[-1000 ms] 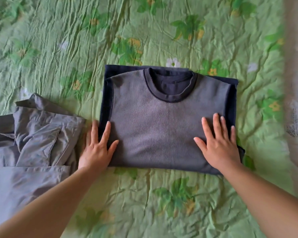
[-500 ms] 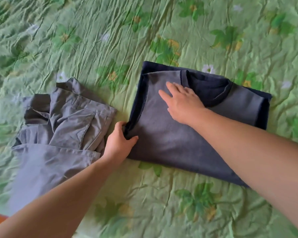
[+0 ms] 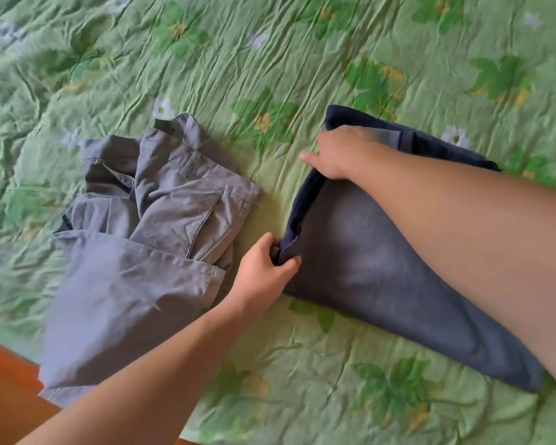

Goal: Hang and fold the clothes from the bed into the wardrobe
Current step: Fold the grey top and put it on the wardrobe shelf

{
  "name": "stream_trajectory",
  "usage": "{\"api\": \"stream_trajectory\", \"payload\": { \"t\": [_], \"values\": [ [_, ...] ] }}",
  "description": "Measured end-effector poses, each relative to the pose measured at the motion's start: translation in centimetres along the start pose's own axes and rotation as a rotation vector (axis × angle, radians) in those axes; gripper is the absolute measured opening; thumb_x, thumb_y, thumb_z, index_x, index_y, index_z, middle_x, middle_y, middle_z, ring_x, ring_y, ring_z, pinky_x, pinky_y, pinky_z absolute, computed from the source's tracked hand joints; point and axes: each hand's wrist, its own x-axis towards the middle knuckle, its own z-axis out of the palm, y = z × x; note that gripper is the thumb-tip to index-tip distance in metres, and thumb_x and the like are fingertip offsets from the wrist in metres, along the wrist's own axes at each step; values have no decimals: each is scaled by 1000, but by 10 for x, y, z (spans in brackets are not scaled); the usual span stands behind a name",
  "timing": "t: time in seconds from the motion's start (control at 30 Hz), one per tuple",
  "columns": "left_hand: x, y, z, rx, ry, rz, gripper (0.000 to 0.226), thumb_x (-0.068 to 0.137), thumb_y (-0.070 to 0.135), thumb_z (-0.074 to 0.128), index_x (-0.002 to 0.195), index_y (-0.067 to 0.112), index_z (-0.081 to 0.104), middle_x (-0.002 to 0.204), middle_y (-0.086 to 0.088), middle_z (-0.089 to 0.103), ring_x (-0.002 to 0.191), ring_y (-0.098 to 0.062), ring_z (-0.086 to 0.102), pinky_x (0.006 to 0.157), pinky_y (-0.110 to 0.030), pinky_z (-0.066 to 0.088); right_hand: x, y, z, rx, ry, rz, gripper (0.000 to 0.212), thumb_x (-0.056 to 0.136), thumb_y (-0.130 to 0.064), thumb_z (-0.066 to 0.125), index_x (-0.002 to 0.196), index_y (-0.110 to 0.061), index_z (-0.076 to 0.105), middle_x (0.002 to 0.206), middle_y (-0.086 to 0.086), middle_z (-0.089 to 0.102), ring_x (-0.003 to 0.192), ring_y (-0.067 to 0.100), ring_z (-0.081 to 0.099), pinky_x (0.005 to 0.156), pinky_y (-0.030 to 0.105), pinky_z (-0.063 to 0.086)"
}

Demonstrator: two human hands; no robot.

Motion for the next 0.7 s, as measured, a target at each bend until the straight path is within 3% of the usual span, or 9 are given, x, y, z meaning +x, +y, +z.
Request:
{"api": "stream_trajectory", "payload": {
  "t": [0.1,0.2,0.3,0.37,0.47,0.6,0.7],
  "values": [
    [-11,13,6,-53,-54,50,22,81,26,76,87,21,55,67,6,53,57,-7,45,56,-24,41,-11,12,-3,109,68,14,21,92,-30,52,106,-17,58,94,7,55,85,32,54,63,35,41],
    [-30,33,21,-84,-136,112,23,79,27,73,90,26,53,67,5,54,58,-10,48,57,-33,46,-30,43,1,354,117,16,8,87,-12,54,95,-15,54,100,9,58,92,34,57,75,39,47],
    [-49,57,46,-52,-187,211,23,78,28,70,89,27,50,68,8,52,59,-6,45,58,-26,42,-59,87,12,623,181,22,23,90,-3,48,103,-19,60,114,7,65,105,30,60,84,37,49],
    [-62,77,70,-9,-235,275,25,78,26,71,88,28,48,69,18,51,61,-4,45,60,-21,39,-82,120,21,726,223,62,44,90,1,45,121,-24,62,131,1,61,117,25,58,92,32,48],
    [-82,105,115,61,-350,336,27,79,22,72,89,28,47,72,21,53,65,-3,48,63,-22,42,-116,173,40,810,256,181,65,88,5,41,140,-31,54,145,2,53,117,27,58,92,36,52],
    [-106,132,182,159,-490,383,26,80,20,70,99,23,54,90,10,62,84,-13,58,75,-33,48,-154,239,79,870,303,333,70,88,7,38,144,-32,53,148,6,51,121,30,57,90,29,48],
    [-117,138,223,240,-592,398,32,82,17,67,112,22,57,103,1,63,95,-20,59,82,-33,48,-167,275,112,932,337,427,69,88,9,37,144,-27,54,148,7,52,121,28,57,87,22,42]
  ]
}}
